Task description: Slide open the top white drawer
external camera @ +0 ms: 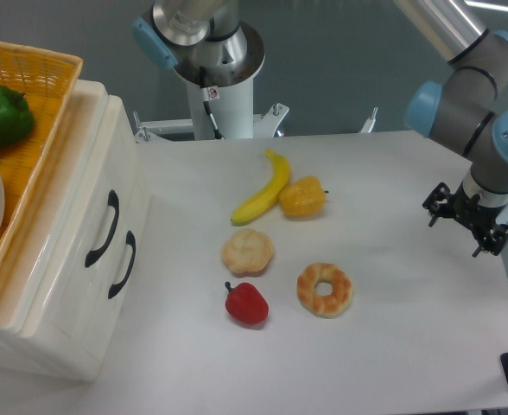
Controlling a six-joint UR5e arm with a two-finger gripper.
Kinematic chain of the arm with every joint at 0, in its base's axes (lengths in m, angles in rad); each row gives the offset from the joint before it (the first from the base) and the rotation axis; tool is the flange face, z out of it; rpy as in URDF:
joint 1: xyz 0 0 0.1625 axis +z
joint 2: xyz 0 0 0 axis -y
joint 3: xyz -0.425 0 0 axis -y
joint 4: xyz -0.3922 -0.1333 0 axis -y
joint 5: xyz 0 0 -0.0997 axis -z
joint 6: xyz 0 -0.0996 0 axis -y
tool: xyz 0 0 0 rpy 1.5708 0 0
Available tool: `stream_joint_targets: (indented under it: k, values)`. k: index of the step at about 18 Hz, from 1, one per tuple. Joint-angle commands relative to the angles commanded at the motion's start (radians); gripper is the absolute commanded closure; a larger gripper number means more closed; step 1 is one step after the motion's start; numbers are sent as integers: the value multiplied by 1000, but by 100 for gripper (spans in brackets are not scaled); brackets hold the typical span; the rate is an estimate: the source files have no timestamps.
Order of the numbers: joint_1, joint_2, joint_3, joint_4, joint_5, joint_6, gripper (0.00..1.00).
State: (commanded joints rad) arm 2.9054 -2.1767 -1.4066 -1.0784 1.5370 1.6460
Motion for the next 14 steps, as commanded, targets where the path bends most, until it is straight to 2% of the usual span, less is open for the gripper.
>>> stream_joint_targets:
  k: [5,7,9,12,14]
  values:
    - [2,2,-2,2,0,11,0]
    - [6,11,-43,17,-3,6,0]
    - [24,17,-77,60,-6,-3,0]
    - [37,38,-101,61,-41,-12,0]
    - [37,52,-118,60,-40,-82,0]
